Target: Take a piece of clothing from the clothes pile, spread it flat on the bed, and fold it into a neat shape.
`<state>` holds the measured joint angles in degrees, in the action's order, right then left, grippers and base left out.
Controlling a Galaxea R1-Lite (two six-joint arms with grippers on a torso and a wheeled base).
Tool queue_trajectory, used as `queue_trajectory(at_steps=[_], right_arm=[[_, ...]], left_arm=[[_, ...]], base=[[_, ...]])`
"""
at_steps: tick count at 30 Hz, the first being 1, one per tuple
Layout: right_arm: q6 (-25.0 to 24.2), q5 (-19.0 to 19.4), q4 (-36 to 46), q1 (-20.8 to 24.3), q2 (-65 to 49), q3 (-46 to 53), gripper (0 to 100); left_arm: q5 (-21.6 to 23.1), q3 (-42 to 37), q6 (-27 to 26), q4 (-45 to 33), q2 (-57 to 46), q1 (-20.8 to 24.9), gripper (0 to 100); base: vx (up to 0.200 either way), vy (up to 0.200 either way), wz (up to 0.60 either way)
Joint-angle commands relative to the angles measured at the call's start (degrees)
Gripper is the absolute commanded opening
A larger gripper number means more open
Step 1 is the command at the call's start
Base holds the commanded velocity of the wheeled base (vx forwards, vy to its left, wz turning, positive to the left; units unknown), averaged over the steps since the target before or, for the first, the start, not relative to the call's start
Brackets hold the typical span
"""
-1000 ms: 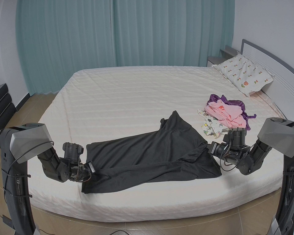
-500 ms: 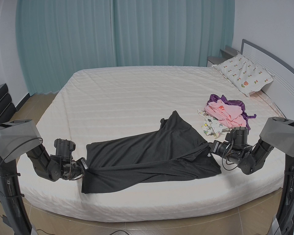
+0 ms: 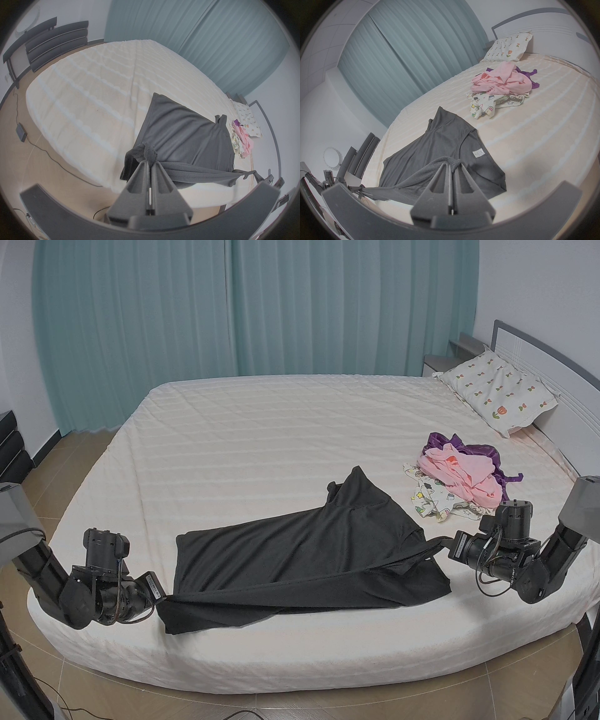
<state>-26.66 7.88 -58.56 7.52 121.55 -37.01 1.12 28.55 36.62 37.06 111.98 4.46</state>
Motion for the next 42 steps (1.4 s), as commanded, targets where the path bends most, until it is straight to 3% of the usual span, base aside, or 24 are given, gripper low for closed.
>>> queue_trajectory(at_steps=[1, 7, 14, 22, 42], right_arm=[[0.2, 1.3, -0.1, -0.8, -5.4, 4.5, 0], [1.2, 3.8, 0.1, -2.4, -9.1, 9.8, 0], [5.9, 3.9, 0.1, -3.7, -9.4, 13.5, 0], [6.9, 4.3, 1.2, -3.8, -10.1, 13.7, 0], [6.8, 3.8, 1.3, -1.3, 4.1, -4.5, 0]], left_arm=[[0.2, -4.7, -0.1, -0.1, -5.7, 0.5, 0], [0.4, -9.1, -0.2, 0.0, -7.5, 1.7, 0], [0.4, -11.1, -0.1, -0.1, -7.6, 4.1, 0], [0.3, -11.3, -0.3, -0.1, -7.0, 5.4, 0], [-0.4, 6.6, -0.3, 0.0, 7.6, 1.6, 0]], base=[[0.000, 0.000, 0.00], [0.000, 0.000, 0.00], [0.000, 0.000, 0.00], [0.000, 0.000, 0.00], [0.000, 0.000, 0.00]])
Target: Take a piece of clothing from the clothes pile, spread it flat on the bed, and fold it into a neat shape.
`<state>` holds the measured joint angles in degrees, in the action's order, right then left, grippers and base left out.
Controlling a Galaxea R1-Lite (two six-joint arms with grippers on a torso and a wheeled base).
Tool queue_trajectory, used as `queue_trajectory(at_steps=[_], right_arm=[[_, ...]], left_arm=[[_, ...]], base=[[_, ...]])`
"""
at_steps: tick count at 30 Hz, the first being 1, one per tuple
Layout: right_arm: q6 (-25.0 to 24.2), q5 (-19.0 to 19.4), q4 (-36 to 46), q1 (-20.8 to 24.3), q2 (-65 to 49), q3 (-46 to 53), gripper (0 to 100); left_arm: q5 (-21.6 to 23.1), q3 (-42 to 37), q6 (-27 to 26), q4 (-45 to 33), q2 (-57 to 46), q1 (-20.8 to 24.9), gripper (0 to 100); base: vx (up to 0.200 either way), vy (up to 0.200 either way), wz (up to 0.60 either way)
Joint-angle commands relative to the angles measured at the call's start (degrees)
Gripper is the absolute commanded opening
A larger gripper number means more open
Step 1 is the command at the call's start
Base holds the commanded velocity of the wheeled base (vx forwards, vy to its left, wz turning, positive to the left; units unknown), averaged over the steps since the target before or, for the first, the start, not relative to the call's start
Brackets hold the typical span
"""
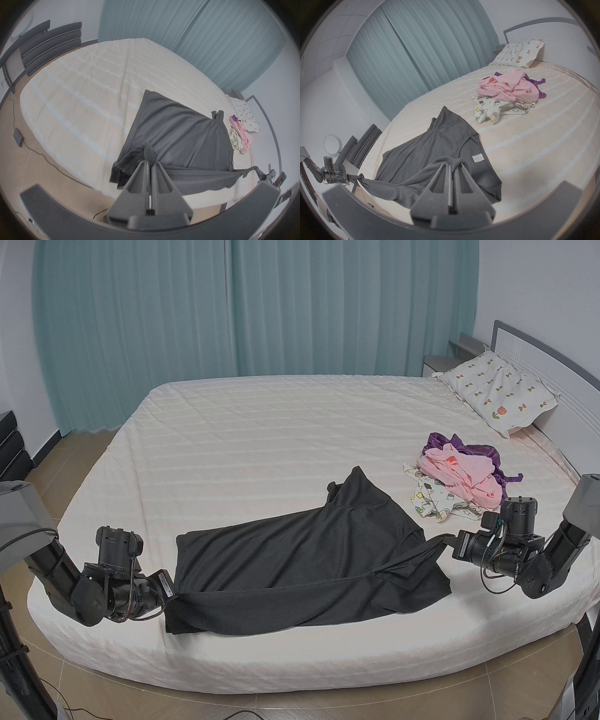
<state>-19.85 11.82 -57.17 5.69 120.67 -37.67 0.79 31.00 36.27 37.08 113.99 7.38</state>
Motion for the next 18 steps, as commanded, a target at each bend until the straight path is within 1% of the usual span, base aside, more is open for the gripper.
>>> queue_trajectory(at_steps=[1, 3, 11, 18], right_arm=[[0.0, -0.1, 0.0, 0.6, 5.5, -4.4, 0], [0.0, -0.1, 0.0, 0.7, 6.3, -5.2, 0], [0.0, -0.1, -0.2, 2.1, 9.1, -8.2, 0], [-0.1, -0.4, 0.0, 2.1, 11.6, -11.2, 0]], left_arm=[[-0.1, 5.0, 0.0, -0.1, 6.5, -1.5, 0], [-0.1, 6.5, 0.0, -0.1, 8.0, -1.5, 0], [-3.3, 15.1, 0.3, -0.3, 17.1, -1.8, 0], [-3.3, 19.4, 0.5, -2.8, 20.0, -1.9, 0]], base=[[0.000, 0.000, 0.00], [0.000, 0.000, 0.00], [0.000, 0.000, 0.00], [0.000, 0.000, 0.00]])
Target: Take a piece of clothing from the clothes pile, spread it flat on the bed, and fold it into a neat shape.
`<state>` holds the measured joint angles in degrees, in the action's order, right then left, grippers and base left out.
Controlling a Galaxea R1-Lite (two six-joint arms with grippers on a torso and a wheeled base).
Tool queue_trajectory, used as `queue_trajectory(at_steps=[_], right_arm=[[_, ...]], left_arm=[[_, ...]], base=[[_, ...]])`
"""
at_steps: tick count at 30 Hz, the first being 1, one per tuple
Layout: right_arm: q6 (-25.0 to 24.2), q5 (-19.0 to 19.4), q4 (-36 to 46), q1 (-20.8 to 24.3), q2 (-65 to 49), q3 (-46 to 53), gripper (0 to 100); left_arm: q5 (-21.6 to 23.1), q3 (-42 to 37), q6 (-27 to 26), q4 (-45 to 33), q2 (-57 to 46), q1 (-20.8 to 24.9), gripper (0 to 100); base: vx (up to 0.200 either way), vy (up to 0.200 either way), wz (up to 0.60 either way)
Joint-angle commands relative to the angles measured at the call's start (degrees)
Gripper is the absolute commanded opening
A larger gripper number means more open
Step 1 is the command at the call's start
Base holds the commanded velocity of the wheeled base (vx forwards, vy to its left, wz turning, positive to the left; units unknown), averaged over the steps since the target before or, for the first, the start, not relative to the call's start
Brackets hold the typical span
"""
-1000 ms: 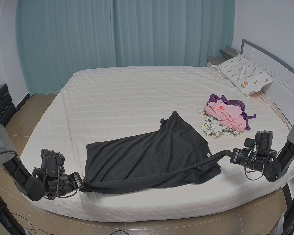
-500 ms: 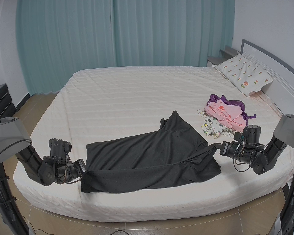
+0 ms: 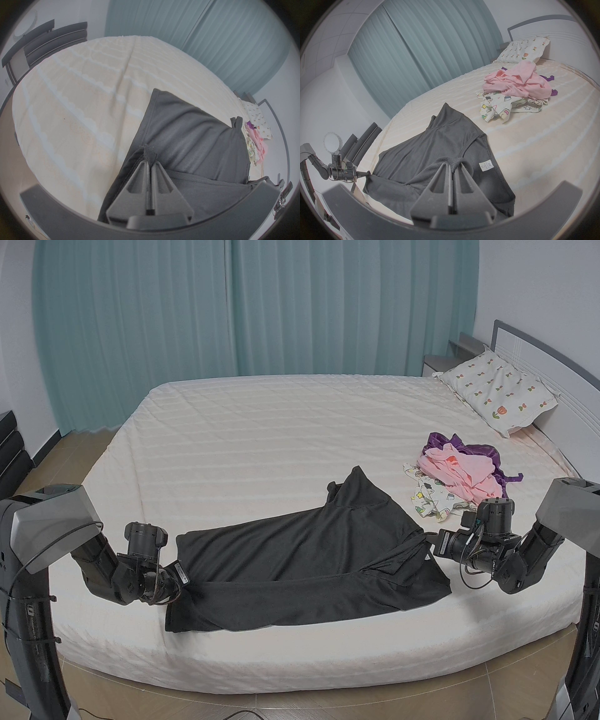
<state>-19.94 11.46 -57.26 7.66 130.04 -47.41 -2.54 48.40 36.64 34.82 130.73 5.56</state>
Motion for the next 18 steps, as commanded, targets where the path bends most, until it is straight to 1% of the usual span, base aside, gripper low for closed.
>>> queue_trajectory(at_steps=[1, 2, 3, 8, 13, 18], right_arm=[[0.0, 0.0, 0.0, 0.3, 2.3, -1.7, 0], [0.0, 0.0, 0.0, 0.3, 2.3, -1.7, 0], [0.0, 0.0, 0.0, 0.3, 2.3, -1.7, 0], [-0.1, 0.1, 0.0, 1.0, 1.9, -1.5, 0], [-0.2, 0.0, 0.0, 1.0, 1.2, -0.9, 0], [-1.4, -0.1, 1.0, 1.5, -2.4, 1.6, 0]], left_arm=[[0.0, 2.8, 0.2, -0.9, 3.4, -0.1, 0], [-0.1, 2.8, 0.2, -0.9, 3.4, -0.1, 0], [-0.1, 3.3, 0.2, -1.1, 3.6, -0.1, 100], [-0.2, 4.5, 0.4, -2.2, 4.3, -0.5, 100], [-0.1, 4.0, 0.5, -2.2, 3.8, -1.5, 100], [0.6, 1.2, 4.8, -2.2, -1.4, -2.9, 100]], base=[[0.000, 0.000, 0.00], [0.000, 0.000, 0.00], [0.000, 0.000, 0.00], [0.000, 0.000, 0.00], [0.000, 0.000, 0.00], [0.000, 0.000, 0.00]])
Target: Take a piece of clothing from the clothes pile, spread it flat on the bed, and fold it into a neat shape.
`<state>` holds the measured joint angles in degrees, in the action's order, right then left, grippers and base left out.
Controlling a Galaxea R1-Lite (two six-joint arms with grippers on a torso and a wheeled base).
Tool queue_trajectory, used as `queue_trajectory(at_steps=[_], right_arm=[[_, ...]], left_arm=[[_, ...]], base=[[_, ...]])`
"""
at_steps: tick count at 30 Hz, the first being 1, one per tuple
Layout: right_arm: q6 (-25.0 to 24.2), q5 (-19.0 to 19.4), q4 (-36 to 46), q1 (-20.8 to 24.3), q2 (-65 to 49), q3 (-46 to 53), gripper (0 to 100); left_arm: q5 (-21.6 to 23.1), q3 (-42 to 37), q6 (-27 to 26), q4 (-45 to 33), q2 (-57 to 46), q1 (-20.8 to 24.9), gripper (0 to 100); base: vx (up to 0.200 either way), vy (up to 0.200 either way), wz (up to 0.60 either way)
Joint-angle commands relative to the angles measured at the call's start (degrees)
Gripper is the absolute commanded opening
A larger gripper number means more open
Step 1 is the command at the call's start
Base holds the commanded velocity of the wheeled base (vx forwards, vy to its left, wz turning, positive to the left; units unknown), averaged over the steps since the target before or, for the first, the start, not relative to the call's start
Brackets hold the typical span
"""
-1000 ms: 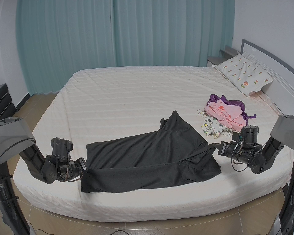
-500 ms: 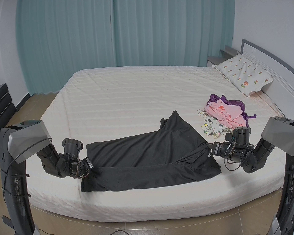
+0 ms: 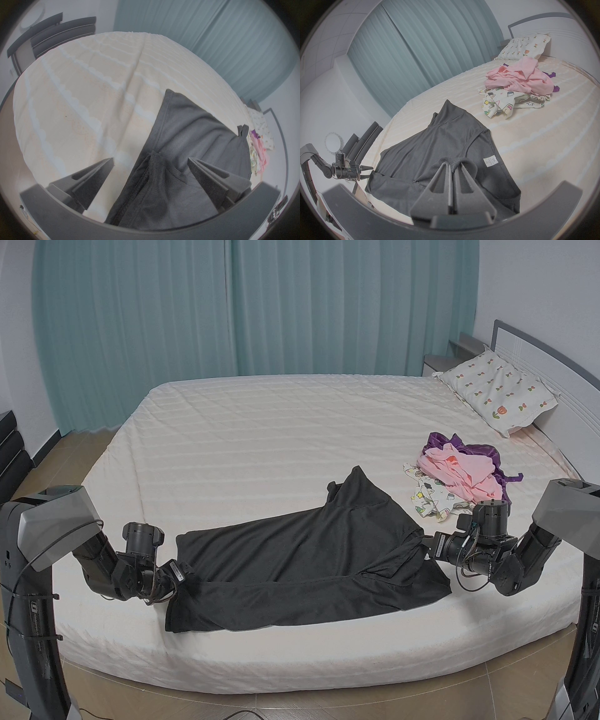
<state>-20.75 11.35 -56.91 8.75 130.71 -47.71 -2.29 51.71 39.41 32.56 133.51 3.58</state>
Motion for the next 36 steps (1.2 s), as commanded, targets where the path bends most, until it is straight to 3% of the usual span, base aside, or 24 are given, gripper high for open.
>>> queue_trajectory(at_steps=[1, 11, 15, 20, 21, 26, 36], right_arm=[[-1.0, 0.0, 1.5, 0.5, -4.5, 2.9, 0], [-1.3, 2.2, 15.1, 0.5, -14.7, 8.0, 0], [-0.8, 2.3, 22.8, 1.1, -15.5, 8.8, 0], [0.1, 1.8, 24.4, 1.1, -13.8, 10.6, 0], [0.8, 1.8, 24.6, 1.2, -13.5, 11.1, 100], [3.3, 1.9, 26.6, 1.4, -13.1, 12.0, 100], [0.9, 2.4, 29.1, 0.0, -13.3, 7.5, 100]], left_arm=[[0.4, -3.3, 2.6, 0.1, -5.5, -0.9, 100], [2.9, -14.7, 4.2, 1.5, -13.7, 1.2, 100], [3.2, -15.3, 8.5, 1.6, -13.8, 2.7, 100], [3.7, -15.4, 8.9, 1.6, -13.4, 2.7, 100], [4.0, -15.7, 8.9, 1.6, -13.3, 2.7, 100], [6.5, -17.3, 8.9, 2.2, -13.5, 2.7, 100], [6.5, -17.7, 10.0, 3.6, -13.4, 2.7, 100]], base=[[0.000, 0.000, 0.00], [0.000, 0.000, 0.00], [0.000, 0.000, 0.00], [0.000, 0.000, 0.00], [0.000, 0.000, 0.00], [0.000, 0.000, 0.00], [0.000, 0.000, 0.00]])
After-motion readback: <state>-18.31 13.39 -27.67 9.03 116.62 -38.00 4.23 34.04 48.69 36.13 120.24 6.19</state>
